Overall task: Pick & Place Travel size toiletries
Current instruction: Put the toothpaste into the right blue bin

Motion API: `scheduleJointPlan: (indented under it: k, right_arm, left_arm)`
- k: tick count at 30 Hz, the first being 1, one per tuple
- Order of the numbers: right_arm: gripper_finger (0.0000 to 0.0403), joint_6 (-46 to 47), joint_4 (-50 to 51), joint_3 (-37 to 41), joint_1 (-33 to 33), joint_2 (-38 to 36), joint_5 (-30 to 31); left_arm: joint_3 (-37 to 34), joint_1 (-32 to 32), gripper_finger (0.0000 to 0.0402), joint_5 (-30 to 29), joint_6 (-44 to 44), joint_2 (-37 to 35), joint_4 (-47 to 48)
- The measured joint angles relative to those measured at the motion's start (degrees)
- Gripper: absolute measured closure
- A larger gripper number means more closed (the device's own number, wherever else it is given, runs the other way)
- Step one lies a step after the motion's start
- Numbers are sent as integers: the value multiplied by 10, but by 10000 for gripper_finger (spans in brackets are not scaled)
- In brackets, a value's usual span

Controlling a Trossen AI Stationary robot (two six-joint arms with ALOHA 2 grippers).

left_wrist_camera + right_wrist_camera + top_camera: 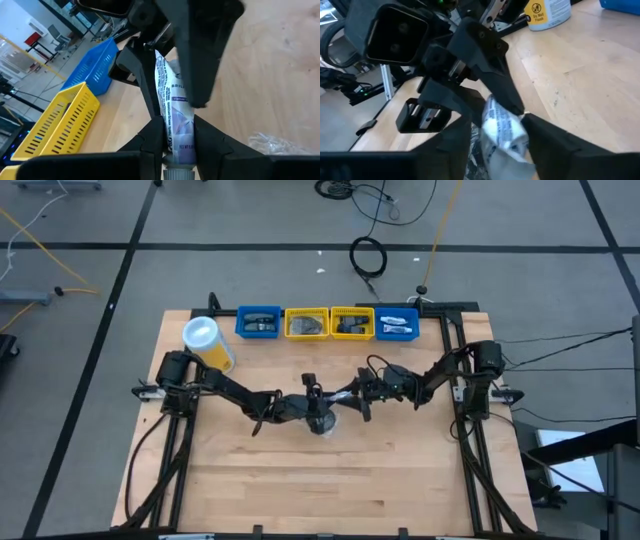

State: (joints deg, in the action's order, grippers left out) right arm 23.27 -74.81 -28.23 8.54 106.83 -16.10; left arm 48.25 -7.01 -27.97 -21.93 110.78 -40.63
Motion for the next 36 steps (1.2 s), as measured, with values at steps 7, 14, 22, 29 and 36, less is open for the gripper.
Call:
scheduleJointPlan:
  k: [7, 14, 22, 29, 36]
  right_arm:
    - [349, -8, 5, 0, 0, 0, 11]
    - [383, -16, 14, 0, 0, -1, 8]
    - [364, -23, 90, 13, 19, -44, 8]
    - [372, -55, 185, 55, 61, -152, 58]
    - [365, -80, 380, 57, 149, -295, 191]
  left_arm:
    - [0, 1, 323, 3, 18, 0, 3]
    - [0, 0, 315, 7, 41, 0, 8]
    - [-1, 1, 180, 0, 43, -20, 76]
    - [-1, 2, 86, -87, 212, -67, 248]
    - [-63, -1, 96, -58, 359, -42, 115]
